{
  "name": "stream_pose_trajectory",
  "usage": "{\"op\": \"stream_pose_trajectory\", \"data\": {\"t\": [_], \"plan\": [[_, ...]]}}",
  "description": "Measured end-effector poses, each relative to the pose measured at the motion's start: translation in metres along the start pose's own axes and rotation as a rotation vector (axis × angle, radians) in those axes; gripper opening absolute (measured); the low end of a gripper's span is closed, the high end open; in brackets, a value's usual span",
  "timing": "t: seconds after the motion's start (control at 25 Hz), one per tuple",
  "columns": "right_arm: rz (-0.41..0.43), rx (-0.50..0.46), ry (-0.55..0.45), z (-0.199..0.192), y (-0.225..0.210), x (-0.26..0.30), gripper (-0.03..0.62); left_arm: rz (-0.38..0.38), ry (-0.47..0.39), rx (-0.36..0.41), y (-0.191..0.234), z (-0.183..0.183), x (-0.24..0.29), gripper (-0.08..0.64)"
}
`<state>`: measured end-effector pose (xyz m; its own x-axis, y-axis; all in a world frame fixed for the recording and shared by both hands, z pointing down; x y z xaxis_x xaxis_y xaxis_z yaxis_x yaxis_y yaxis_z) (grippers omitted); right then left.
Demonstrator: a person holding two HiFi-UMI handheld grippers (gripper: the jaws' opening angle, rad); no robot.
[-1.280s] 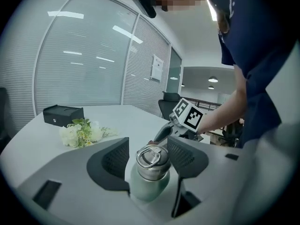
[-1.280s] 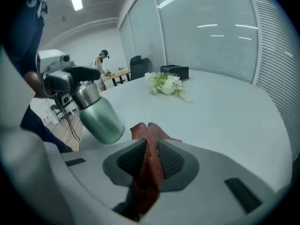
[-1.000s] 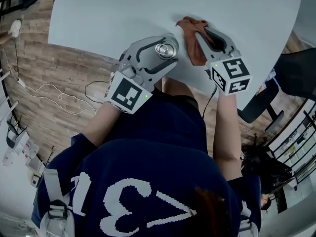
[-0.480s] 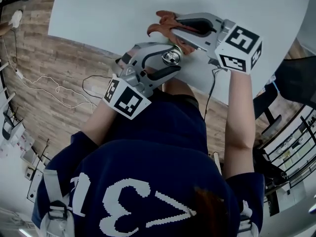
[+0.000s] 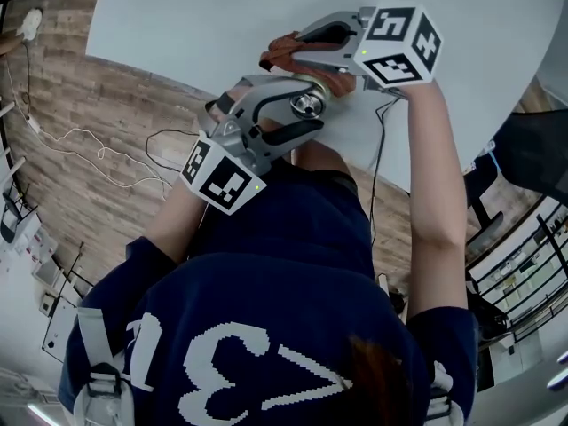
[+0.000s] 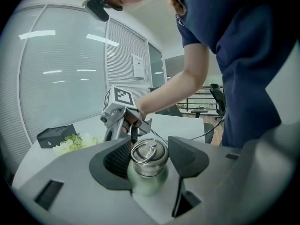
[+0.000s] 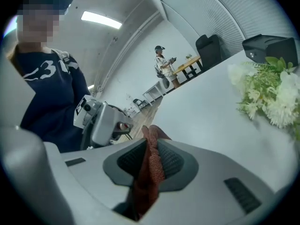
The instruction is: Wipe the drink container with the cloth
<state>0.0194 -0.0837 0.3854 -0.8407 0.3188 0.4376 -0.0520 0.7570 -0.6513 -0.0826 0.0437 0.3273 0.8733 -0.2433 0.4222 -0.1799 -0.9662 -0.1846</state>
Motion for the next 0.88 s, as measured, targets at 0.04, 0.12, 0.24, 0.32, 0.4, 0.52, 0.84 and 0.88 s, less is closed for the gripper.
{"op": "stream_pose_trajectory", "data": {"t": [0.04,0.12,0.24,0.32,0.4,0.52,0.84,0.88], "plan": [[-0.022,0.001,0.008,-0.003,-0.005,0.002,0.083,0.003,-0.001,0.001,0.0,0.0,0.0,0.256],[-0.071,-0.016,0.027,-0.01,-0.015,0.007,0.081,0.011,-0.003,-0.001,-0.001,-0.001,-0.001,0.256],[-0.165,-0.08,0.049,-0.023,-0.024,0.008,0.081,0.022,-0.007,-0.018,0.0,-0.002,-0.003,0.256],[-0.187,-0.098,0.015,-0.029,-0.022,0.004,0.081,0.025,-0.01,-0.027,0.0,-0.003,-0.003,0.258],[-0.159,-0.088,-0.064,-0.03,-0.012,-0.003,0.081,0.03,-0.013,-0.034,0.001,-0.003,-0.003,0.258],[-0.087,-0.068,-0.192,-0.021,0.014,-0.009,0.081,0.05,-0.022,-0.054,0.003,-0.005,-0.006,0.258],[-0.064,-0.007,-0.299,-0.019,0.035,-0.019,0.077,0.061,-0.03,-0.065,0.002,-0.006,-0.007,0.258],[-0.1,0.015,-0.284,-0.023,0.029,-0.018,0.077,0.064,-0.031,-0.067,0.003,-0.006,-0.008,0.258]]}}
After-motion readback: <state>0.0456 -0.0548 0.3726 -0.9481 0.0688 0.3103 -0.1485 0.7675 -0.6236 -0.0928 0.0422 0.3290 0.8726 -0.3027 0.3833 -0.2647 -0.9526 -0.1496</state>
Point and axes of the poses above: the fingertips, and each gripper's own axes: x forward along the fingers, y to its left, z out of its top, the point moved 9 cm from there along -x, backward along the fingers, and after that the axes turned 4 degrees about x, right-handed, at the moved point
